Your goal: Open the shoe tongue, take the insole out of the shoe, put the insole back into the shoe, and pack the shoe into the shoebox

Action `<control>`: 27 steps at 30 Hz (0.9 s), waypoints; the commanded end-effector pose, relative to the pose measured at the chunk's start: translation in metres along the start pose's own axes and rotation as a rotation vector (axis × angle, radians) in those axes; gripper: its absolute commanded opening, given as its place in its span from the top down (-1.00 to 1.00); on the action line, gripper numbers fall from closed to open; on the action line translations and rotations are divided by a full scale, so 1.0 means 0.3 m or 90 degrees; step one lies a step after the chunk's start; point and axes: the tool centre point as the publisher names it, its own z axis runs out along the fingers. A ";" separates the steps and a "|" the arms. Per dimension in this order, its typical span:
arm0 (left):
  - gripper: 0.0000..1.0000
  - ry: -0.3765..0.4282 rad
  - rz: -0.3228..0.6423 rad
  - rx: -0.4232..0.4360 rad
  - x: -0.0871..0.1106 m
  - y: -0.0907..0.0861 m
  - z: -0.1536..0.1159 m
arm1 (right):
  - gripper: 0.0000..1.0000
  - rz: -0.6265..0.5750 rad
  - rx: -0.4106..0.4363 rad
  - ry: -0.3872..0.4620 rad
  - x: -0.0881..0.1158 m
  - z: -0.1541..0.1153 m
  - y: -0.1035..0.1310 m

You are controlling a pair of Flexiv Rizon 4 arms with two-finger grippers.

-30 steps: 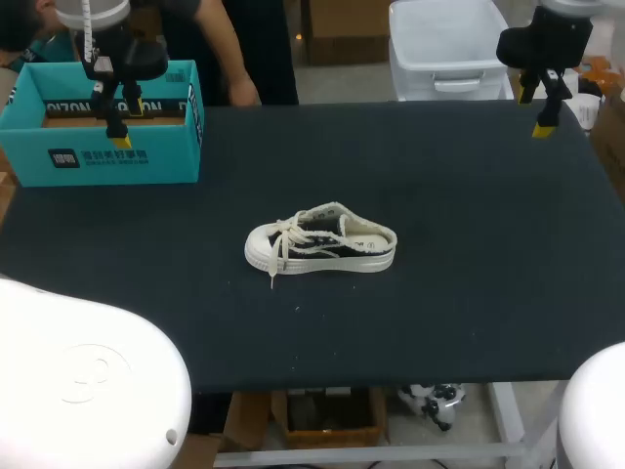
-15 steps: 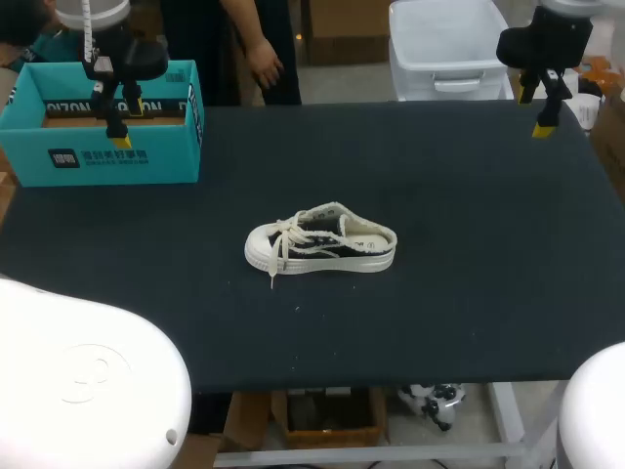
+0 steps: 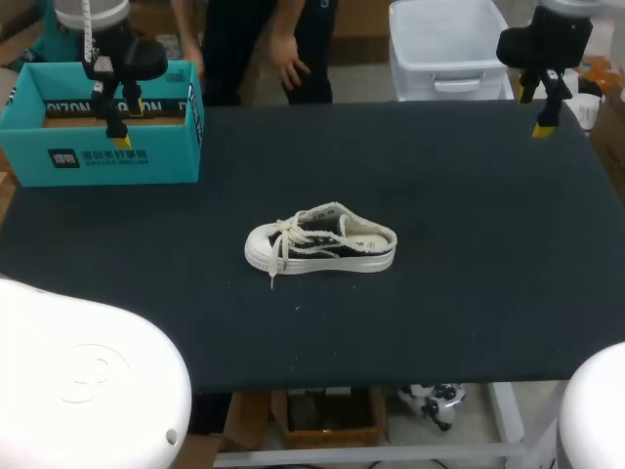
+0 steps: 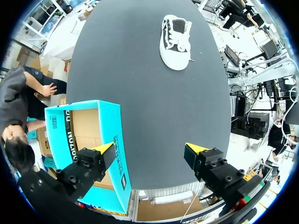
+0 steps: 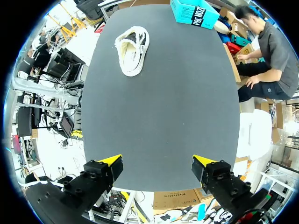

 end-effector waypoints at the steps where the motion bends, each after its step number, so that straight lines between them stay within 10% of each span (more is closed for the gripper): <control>1: -1.00 0.000 0.000 0.000 0.000 0.000 0.000 | -1.00 0.000 0.000 0.000 0.001 -0.001 0.000; 27: -1.00 0.024 -0.050 0.013 0.083 -0.054 -0.008 | -1.00 0.011 -0.056 0.008 0.020 0.063 0.077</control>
